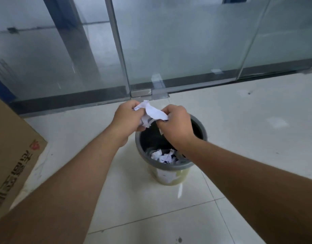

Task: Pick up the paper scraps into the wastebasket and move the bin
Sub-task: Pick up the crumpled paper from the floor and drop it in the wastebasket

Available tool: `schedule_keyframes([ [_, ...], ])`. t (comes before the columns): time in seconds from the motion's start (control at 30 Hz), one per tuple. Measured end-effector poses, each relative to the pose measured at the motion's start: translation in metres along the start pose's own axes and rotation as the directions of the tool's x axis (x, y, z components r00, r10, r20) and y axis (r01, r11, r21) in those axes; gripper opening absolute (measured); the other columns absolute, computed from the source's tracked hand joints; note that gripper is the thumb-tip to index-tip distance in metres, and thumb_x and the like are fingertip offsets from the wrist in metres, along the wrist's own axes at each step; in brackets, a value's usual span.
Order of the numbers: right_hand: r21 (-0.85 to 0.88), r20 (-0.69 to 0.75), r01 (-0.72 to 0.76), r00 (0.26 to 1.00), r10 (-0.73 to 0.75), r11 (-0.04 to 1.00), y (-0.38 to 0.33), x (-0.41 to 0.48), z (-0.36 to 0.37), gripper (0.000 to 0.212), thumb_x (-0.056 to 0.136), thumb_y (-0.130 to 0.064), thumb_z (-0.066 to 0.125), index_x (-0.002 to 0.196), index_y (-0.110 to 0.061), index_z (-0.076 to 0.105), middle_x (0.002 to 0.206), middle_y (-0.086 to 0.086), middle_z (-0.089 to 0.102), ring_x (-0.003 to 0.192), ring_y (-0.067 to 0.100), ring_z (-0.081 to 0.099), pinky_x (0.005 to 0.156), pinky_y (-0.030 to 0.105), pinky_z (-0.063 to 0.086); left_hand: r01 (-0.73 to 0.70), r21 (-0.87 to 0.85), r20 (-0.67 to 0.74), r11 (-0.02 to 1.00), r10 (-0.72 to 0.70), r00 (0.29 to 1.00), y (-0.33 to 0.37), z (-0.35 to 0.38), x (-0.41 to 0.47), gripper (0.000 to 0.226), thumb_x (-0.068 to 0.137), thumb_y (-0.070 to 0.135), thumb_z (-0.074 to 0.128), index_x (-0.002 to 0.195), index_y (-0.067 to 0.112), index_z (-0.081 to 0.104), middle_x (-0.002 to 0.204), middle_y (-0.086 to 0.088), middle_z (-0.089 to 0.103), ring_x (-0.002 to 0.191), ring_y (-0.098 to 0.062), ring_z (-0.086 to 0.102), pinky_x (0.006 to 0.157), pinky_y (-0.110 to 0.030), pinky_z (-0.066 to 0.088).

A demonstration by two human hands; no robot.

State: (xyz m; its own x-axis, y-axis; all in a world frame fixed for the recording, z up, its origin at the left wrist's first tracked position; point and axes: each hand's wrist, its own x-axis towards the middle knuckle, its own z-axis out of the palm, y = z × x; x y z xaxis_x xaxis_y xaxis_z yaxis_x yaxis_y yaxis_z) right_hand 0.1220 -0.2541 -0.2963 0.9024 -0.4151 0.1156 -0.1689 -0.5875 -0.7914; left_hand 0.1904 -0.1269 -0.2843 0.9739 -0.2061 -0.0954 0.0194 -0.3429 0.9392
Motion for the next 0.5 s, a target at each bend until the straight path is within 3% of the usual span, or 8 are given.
schedule_keyframes([
  [0.13, -0.060, -0.064, -0.041, 0.997, 0.037, 0.997, 0.027, 0.011, -0.027, 0.011, 0.079, -0.013, 0.067, 0.090, -0.016, 0.064, 0.099, 0.011, 0.065, 0.078, 0.022, 0.063, 0.069, 0.030, 0.049, 0.020, -0.033, 0.047, 0.999, -0.019, 0.999, -0.003, 0.040, 0.003, 0.011, 0.093, 0.022, 0.061, 0.089, 0.013, 0.066, 0.100, -0.016, 0.072, 0.094, -0.035, 0.072, 0.068, -0.036, 0.065],
  [0.37, -0.081, -0.097, -0.034, 0.995, 0.026, 0.996, 0.040, 0.021, -0.032, 0.012, 0.079, -0.015, 0.065, 0.084, -0.022, 0.056, 0.100, 0.010, 0.062, 0.075, 0.021, 0.061, 0.066, 0.035, 0.053, 0.011, 0.016, 0.096, 1.000, -0.013, 0.995, -0.004, 0.063, 0.008, 0.005, 0.092, 0.026, 0.062, 0.096, 0.024, 0.065, 0.104, -0.006, 0.069, 0.088, -0.027, 0.072, 0.070, -0.042, 0.066],
  [0.43, -0.083, -0.069, -0.071, 0.995, 0.065, 0.994, 0.043, 0.022, -0.029, 0.017, 0.080, -0.017, 0.067, 0.094, -0.018, 0.057, 0.106, 0.010, 0.060, 0.078, 0.020, 0.060, 0.070, 0.036, 0.053, 0.024, 0.106, 0.164, 0.994, -0.042, 0.986, -0.008, 0.065, 0.007, 0.029, 0.088, 0.027, 0.066, 0.116, 0.028, 0.059, 0.108, 0.000, 0.066, 0.088, -0.021, 0.071, 0.070, -0.045, 0.066],
  [0.5, -0.095, 0.017, -0.134, 0.991, 0.136, 0.986, 0.049, 0.022, -0.027, 0.041, 0.077, -0.018, 0.071, 0.114, -0.011, 0.055, 0.116, 0.011, 0.057, 0.091, 0.023, 0.061, 0.081, 0.037, 0.054, 0.040, 0.205, 0.231, 0.978, -0.088, 0.969, -0.015, 0.063, 0.004, 0.061, 0.082, 0.027, 0.071, 0.134, 0.040, 0.044, 0.109, 0.006, 0.061, 0.094, -0.021, 0.068, 0.073, -0.051, 0.064],
])
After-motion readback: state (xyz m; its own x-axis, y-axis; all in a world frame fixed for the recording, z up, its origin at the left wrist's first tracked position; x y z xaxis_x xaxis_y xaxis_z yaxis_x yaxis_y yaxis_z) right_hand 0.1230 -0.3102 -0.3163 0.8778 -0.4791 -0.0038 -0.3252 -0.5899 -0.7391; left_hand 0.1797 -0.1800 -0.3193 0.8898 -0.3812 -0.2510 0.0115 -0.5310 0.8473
